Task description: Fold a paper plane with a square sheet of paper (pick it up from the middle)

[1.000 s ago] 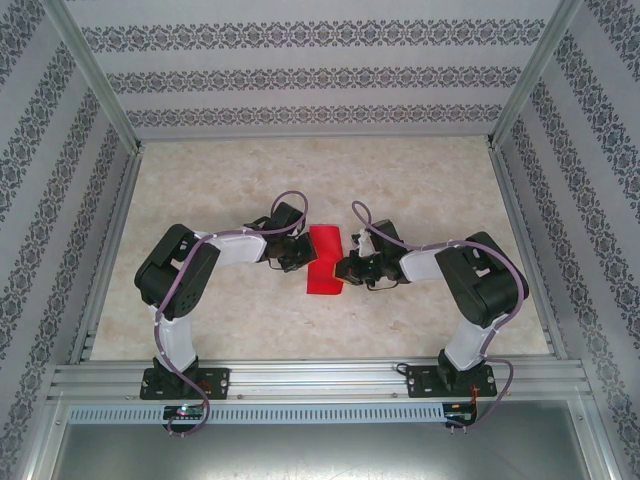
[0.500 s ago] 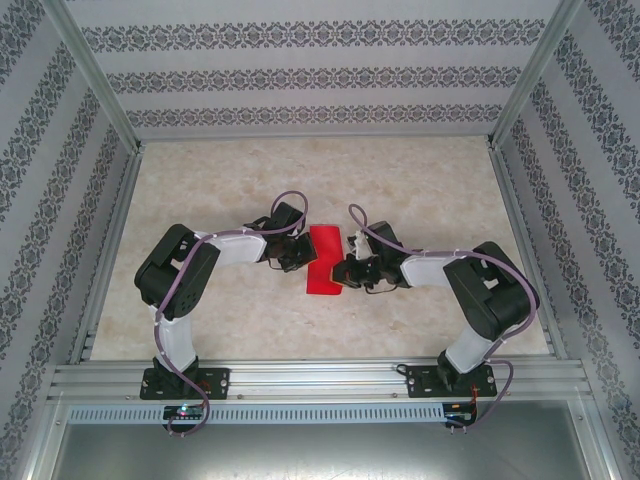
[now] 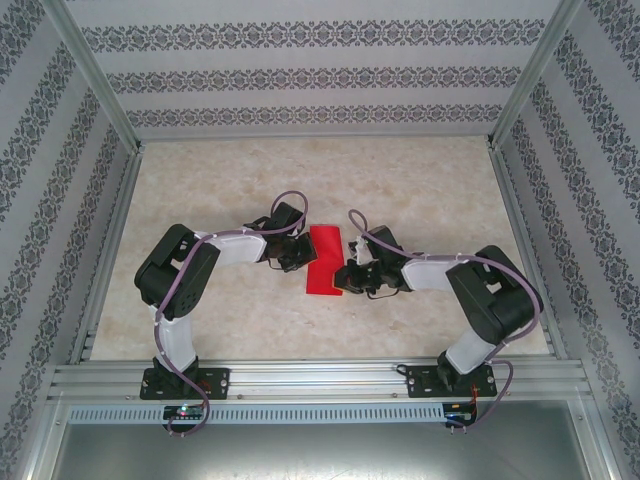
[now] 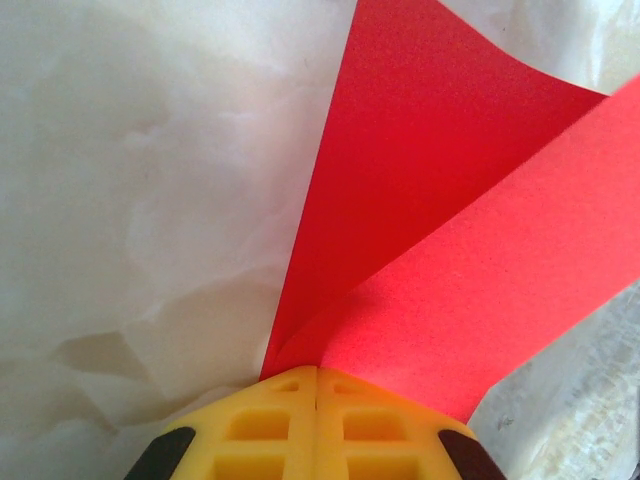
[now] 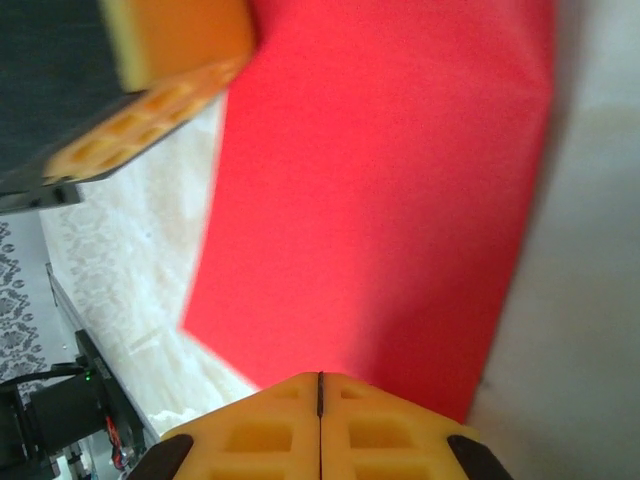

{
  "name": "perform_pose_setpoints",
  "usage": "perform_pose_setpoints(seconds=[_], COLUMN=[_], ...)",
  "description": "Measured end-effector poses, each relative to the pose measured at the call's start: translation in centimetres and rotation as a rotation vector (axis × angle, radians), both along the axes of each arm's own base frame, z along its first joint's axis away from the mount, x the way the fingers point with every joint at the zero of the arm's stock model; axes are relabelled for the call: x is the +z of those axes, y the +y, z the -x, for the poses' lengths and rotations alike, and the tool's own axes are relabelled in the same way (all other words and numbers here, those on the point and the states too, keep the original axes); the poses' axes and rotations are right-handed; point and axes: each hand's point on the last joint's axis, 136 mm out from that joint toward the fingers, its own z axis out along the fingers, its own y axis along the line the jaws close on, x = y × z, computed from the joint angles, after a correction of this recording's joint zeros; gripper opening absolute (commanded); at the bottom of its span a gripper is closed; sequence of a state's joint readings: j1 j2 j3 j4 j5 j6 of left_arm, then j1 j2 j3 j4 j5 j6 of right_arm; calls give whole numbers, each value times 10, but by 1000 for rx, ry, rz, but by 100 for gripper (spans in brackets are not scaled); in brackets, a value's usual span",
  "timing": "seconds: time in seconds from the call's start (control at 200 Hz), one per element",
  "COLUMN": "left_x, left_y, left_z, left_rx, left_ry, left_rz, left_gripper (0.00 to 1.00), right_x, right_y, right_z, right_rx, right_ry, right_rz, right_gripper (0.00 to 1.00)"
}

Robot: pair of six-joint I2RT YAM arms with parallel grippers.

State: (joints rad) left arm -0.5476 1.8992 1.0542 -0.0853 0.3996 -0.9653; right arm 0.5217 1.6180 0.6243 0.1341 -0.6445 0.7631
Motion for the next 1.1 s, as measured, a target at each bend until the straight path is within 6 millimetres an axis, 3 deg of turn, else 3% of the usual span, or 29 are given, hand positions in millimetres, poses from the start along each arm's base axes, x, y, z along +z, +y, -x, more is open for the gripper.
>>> perform_pose_setpoints(seconds=[0.12, 0.37, 0.639, 0.799, 0.959, 1.099], left_x=[0, 0, 0, 0, 0, 0], left_y=[0, 0, 0, 0, 0, 0], left_z=[0, 0, 0, 0, 0, 0], left_rx=[0, 0, 0, -1, -4, -7], left_ry=[0, 0, -3, -4, -5, -7], left_rz=[0, 0, -3, -3, -4, -5], left_gripper=[0, 0, 0, 0, 0, 0], right_x=[7, -20, -18, 1, 31, 31], right_y=[0, 0, 3, 2, -2, 0], right_z=[1, 19, 16, 9, -17, -25], right_rx=[8, 50, 56, 29, -19, -22], right_ry=[-25, 21, 15, -24, -97, -99], right_rz=[4, 94, 87, 64, 21, 20], right_gripper=[6, 6, 5, 6, 6, 7])
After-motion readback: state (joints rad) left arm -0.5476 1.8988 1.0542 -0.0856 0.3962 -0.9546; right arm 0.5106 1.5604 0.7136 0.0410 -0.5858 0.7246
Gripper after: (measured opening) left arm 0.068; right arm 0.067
